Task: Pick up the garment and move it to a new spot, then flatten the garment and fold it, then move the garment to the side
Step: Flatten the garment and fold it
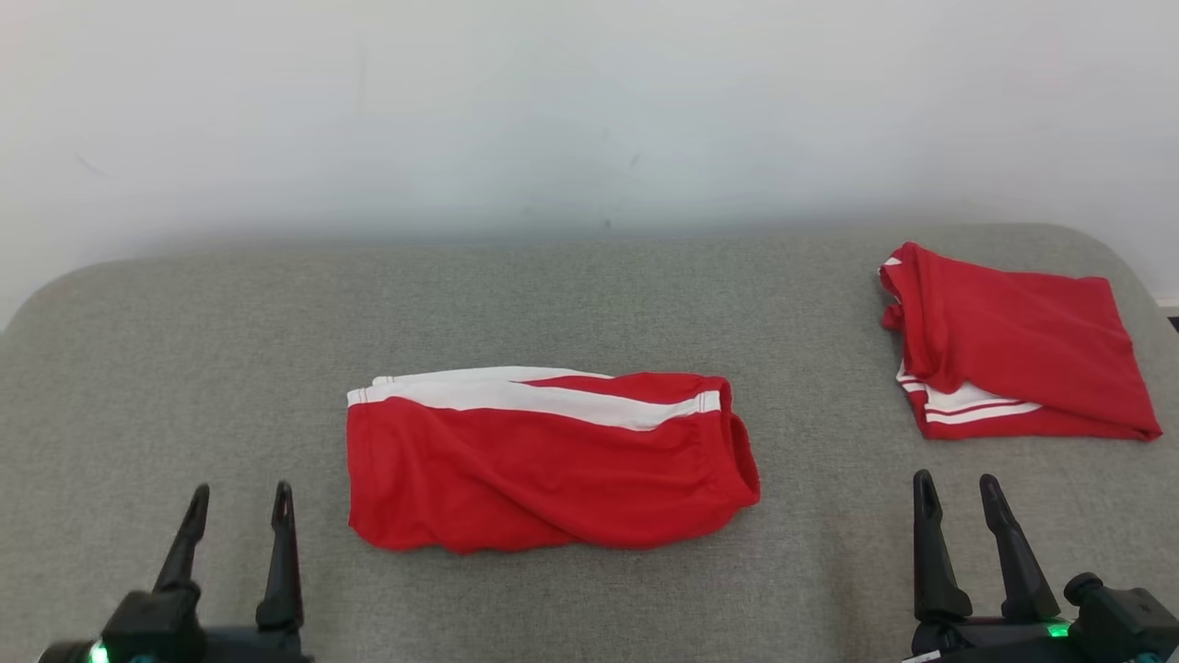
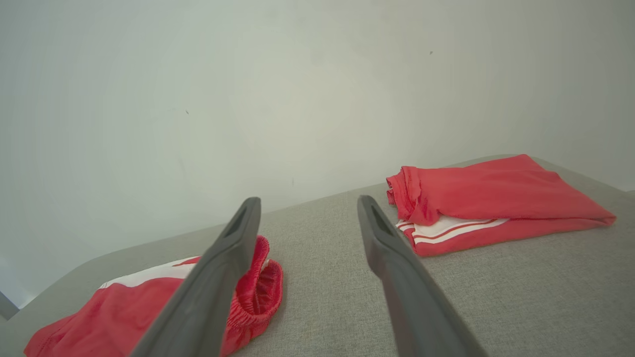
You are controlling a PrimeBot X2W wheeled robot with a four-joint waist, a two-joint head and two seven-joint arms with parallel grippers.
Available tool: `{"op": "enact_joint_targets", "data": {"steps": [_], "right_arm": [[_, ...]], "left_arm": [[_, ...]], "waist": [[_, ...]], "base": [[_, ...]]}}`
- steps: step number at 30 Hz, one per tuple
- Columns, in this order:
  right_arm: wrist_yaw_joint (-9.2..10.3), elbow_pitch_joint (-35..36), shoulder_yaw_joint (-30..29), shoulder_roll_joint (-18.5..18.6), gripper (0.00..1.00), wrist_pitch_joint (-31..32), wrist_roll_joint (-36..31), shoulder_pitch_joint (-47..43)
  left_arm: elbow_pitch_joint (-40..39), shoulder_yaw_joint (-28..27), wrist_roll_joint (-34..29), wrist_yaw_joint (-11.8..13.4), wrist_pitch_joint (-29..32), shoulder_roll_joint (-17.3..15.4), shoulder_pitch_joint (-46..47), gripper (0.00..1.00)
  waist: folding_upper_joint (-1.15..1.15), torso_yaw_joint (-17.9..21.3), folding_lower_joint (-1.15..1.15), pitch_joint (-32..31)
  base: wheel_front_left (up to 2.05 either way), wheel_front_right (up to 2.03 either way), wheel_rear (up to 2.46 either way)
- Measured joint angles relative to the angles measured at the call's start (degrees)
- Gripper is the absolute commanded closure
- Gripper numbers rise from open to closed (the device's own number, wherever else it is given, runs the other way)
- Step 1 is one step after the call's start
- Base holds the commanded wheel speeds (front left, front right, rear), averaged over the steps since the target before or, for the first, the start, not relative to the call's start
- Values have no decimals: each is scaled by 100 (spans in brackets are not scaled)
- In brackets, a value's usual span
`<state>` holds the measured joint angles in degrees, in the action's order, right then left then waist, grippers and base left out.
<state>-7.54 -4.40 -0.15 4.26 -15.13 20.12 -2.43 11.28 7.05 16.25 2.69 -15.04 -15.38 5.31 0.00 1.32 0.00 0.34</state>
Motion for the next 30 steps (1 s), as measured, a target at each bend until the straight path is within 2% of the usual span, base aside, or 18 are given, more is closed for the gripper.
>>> {"op": "enact_joint_targets", "data": {"steps": [4,8,13,24,30], "right_arm": [[0,-59,-42,-55,0,0,-122,-34],[0,-158,-100,-99,0,0,-169,-138],[0,-282,-122,-125,0,0,-226,-169],[-1,-428,-123,-131,0,0,-209,-196],[0,-612,4,-131,0,0,-271,-185]], "left_arm": [[-87,-427,-233,-170,0,219,-320,0],[-282,-606,-491,-174,0,619,-675,0],[-355,-935,-714,-327,0,888,-901,0],[-380,-1238,-1032,-620,0,1084,-983,0],[-266,-1244,-1162,-683,0,1132,-988,0]], "waist": [[0,-58,0,-12],[0,-108,0,-44],[0,-178,0,-58],[0,-229,1,-78],[0,-256,1,-102]], "base": [[0,0,0],[0,0,0],[0,0,0],[0,0,0],[0,0,0]]}}
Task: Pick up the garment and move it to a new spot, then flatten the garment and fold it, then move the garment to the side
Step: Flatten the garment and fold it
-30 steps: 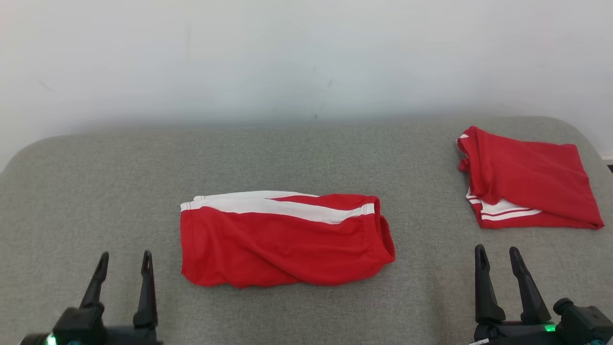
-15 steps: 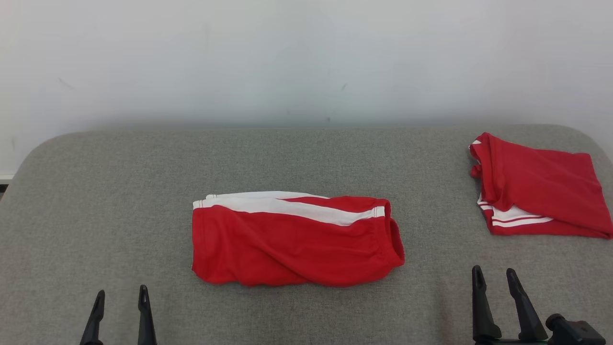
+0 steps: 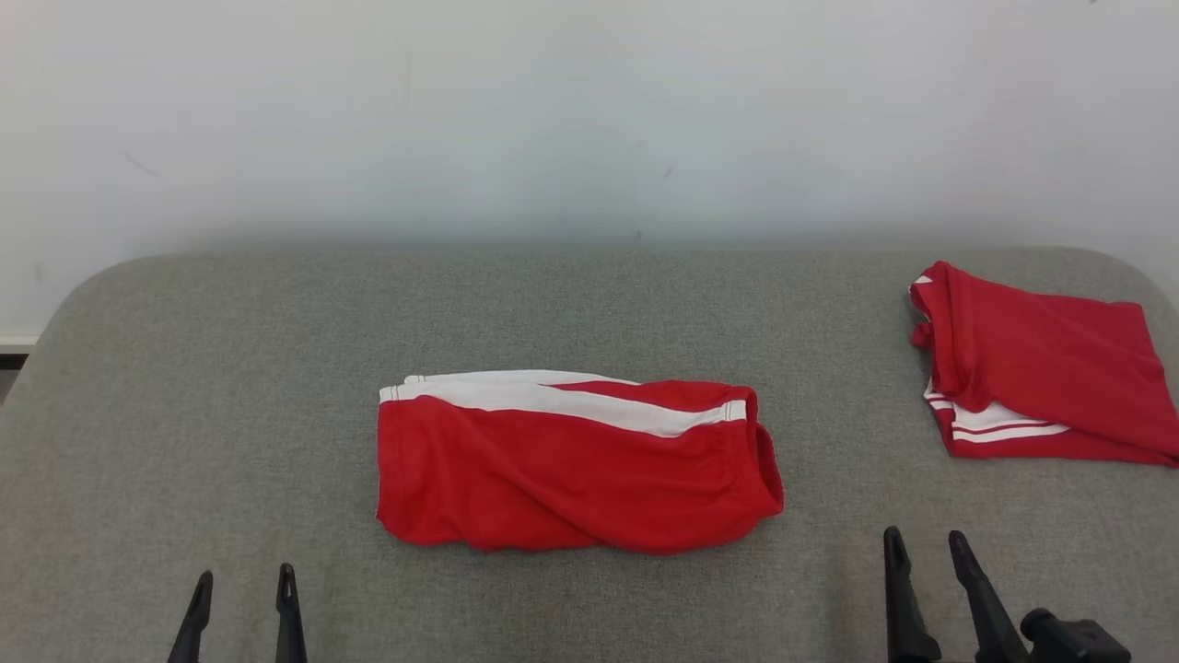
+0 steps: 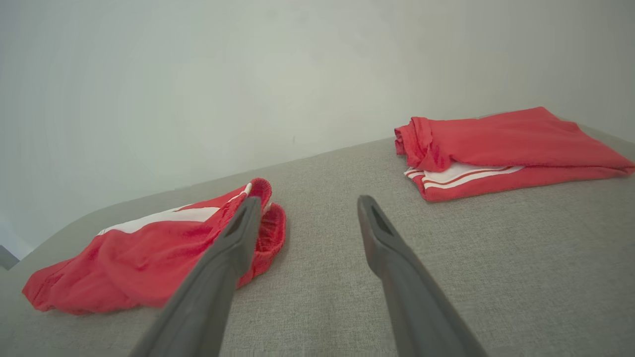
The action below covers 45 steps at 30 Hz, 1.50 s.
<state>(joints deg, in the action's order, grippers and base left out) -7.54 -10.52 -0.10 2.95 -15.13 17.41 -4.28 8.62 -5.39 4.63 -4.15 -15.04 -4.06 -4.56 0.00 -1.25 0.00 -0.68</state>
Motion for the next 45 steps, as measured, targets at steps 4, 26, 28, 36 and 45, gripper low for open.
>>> {"op": "enact_joint_targets", "data": {"steps": [4,26,28,36,45], "right_arm": [[0,-366,207,1,0,1,-98,331],[0,-4927,58,-3,0,74,-1038,4052],[-1,-5188,77,-9,0,67,-968,4185],[-1,-5927,-43,-9,0,76,-1055,4315],[-1,-6107,370,-5,0,359,-231,4456]], "left_arm": [[32,23,-78,-41,0,21,6,0],[335,517,-64,-142,0,110,531,0],[354,516,-62,-145,0,109,602,0],[383,474,-35,-140,0,111,631,0],[435,555,53,-141,0,112,790,0]], "waist": [[0,-49,0,11],[0,-677,0,594],[-1,-729,1,641],[0,-650,0,674],[-1,-578,0,795]], "base": [[0,0,0],[0,0,0],[0,0,0],[0,0,0],[0,0,0]]}}
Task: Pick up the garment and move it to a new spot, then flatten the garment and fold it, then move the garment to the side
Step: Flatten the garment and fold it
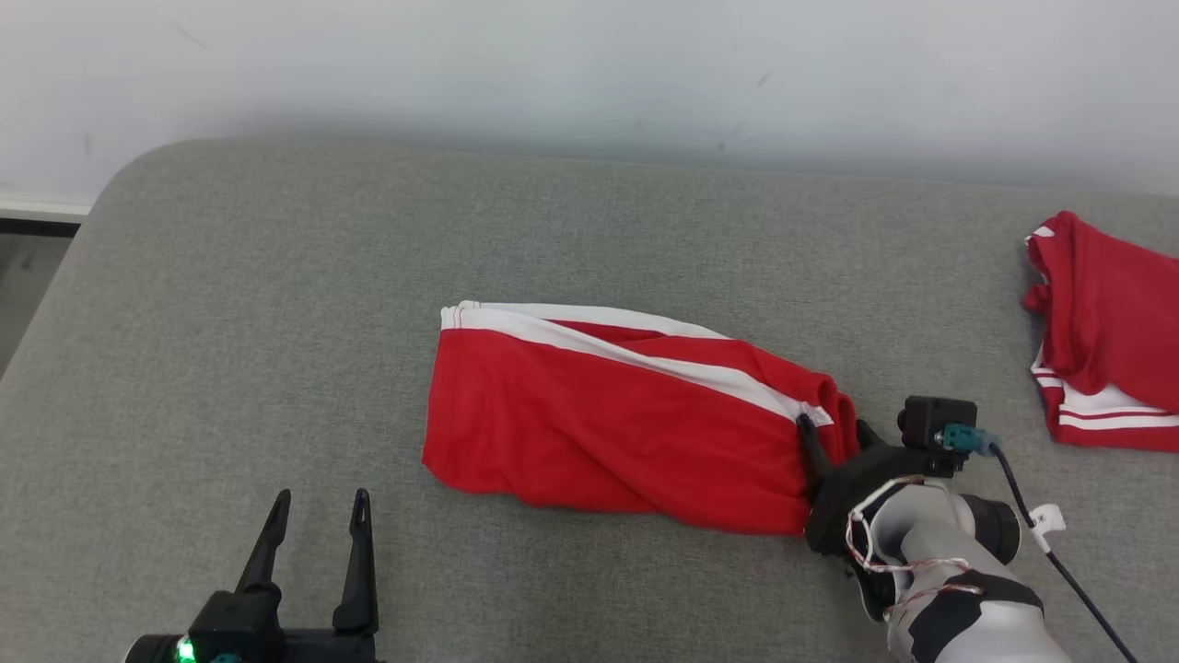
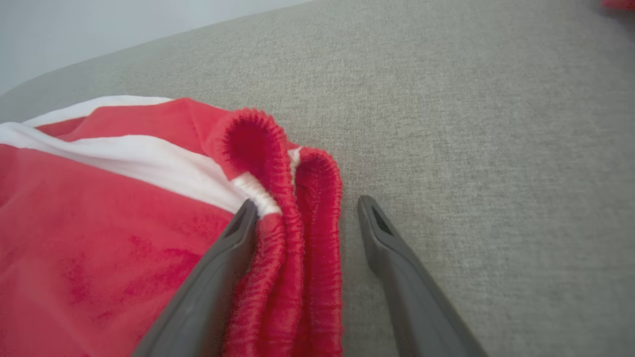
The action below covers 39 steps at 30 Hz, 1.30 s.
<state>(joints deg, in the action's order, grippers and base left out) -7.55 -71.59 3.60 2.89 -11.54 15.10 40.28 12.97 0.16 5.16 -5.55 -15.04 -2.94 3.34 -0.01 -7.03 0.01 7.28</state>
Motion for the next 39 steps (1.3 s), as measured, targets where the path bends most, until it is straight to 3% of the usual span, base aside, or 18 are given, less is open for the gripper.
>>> {"op": "enact_joint_targets", "data": {"steps": [2,3,4,6,12,19,24,39], "right_arm": [[1,54,213,9,0,180,454,61],[1,109,328,15,20,258,680,69],[1,160,436,19,50,328,865,64],[11,236,680,23,100,461,1178,53],[4,48,890,101,100,397,1324,76],[-1,102,1058,769,100,604,1418,83],[0,454,1258,982,100,972,1728,86],[10,2638,1450,660,100,3110,4179,-58]], "left_arm": [[22,37,10,-1,0,2,92,0],[47,49,15,-1,0,2,121,0],[67,60,16,-1,0,3,139,0],[98,52,46,3,0,2,142,0],[143,-89,66,9,0,2,102,0],[160,-212,92,0,0,3,-86,0],[154,-238,102,-4,0,3,-103,0],[257,-163,153,-59,0,2,-138,0]], "waist": [[0,-25,0,35],[0,-45,0,47],[0,-64,0,55],[1,-102,0,63],[0,-90,-1,-17],[0,51,-1,-127],[0,167,-1,-191],[0,173,-1,-393]], "base": [[0,0,0],[0,0,0],[0,0,0],[0,0,0],[0,0,0],[0,0,0],[0,0,0],[0,0,0]]}}
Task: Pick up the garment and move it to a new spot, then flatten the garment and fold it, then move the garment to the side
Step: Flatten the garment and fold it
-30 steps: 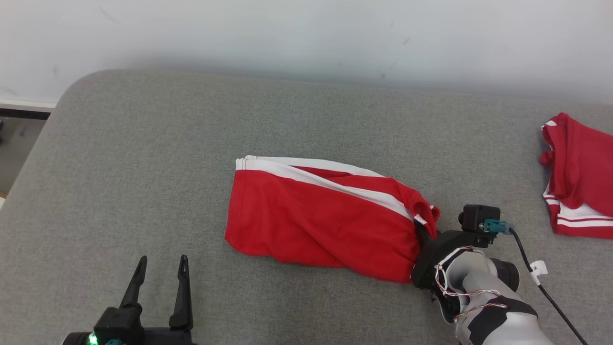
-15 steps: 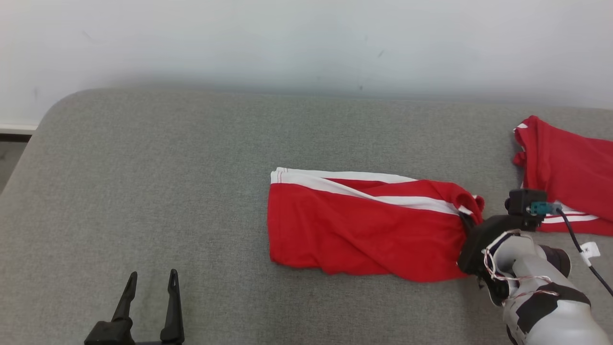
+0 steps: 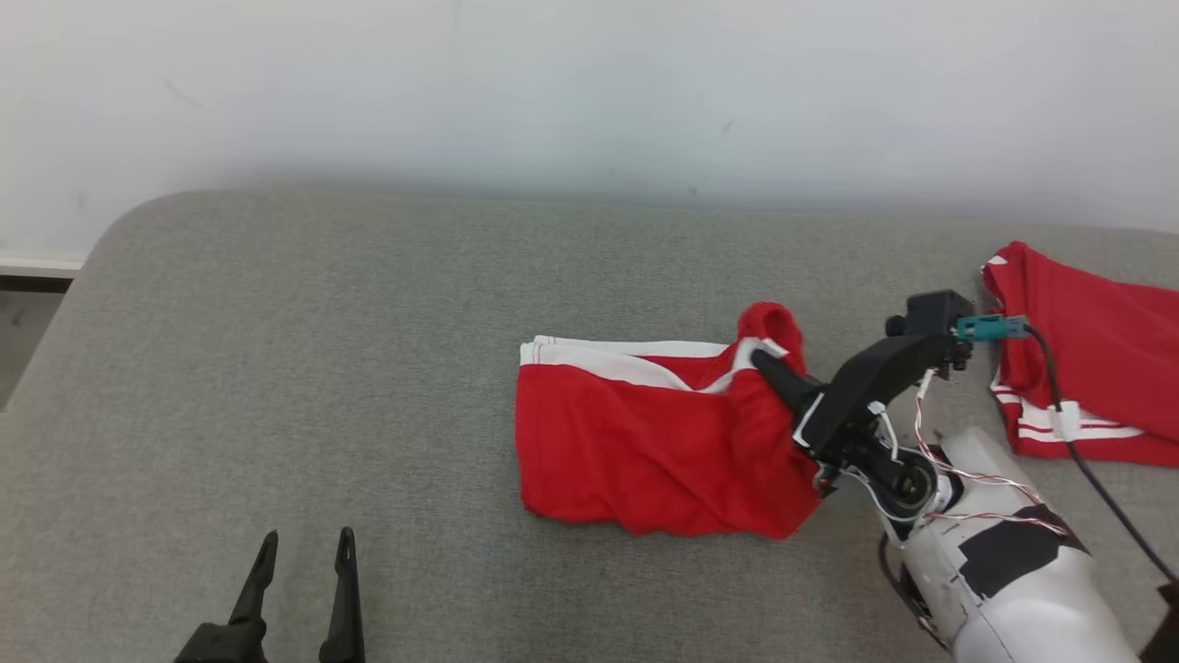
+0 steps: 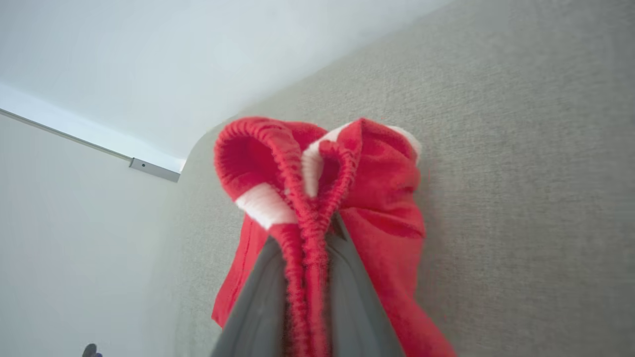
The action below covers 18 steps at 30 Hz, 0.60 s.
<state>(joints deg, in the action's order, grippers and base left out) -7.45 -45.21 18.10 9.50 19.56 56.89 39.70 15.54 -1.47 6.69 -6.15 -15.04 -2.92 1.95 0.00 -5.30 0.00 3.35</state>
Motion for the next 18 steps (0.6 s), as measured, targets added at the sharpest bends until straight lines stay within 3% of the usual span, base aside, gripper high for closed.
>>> {"op": "enact_joint_targets", "data": {"steps": [5,11,18], "right_arm": [[2,-70,-141,-271,100,210,225,165],[5,-665,-172,-571,100,42,191,577],[7,-1254,224,-647,100,-151,264,926]], "left_arm": [[34,140,75,8,0,1,-29,0],[102,353,204,30,0,1,71,0],[192,716,361,97,0,0,238,0]], "waist": [[0,-183,0,-5],[0,-459,0,39],[0,-808,0,150]], "base": [[0,0,0],[0,0,0],[0,0,0]]}}
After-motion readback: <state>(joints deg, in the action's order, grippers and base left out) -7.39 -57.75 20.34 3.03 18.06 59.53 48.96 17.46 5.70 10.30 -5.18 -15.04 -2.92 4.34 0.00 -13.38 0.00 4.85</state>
